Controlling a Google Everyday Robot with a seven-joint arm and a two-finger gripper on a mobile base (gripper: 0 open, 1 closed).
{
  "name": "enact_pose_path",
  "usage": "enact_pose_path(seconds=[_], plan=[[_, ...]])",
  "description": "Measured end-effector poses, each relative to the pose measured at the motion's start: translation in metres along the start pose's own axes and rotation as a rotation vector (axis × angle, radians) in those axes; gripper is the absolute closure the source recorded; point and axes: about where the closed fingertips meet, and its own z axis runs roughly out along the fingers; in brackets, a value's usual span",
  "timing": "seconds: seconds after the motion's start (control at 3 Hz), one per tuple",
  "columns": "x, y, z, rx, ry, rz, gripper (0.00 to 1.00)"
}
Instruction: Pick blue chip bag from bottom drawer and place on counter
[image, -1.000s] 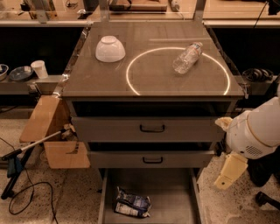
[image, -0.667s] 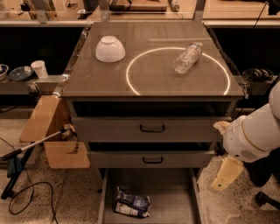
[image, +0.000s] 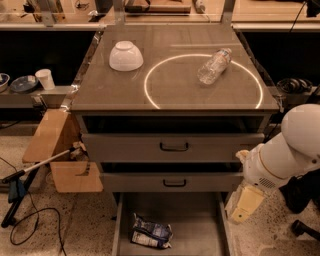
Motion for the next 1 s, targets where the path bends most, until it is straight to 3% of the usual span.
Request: enact_pose_path(seconds=[0.67, 1.0], plan=[[0.008, 0.001, 0.015, 0.014, -0.028, 0.008, 0.00], [0.015, 0.002, 0.038, -0.002, -0.050, 0.020, 0.00]])
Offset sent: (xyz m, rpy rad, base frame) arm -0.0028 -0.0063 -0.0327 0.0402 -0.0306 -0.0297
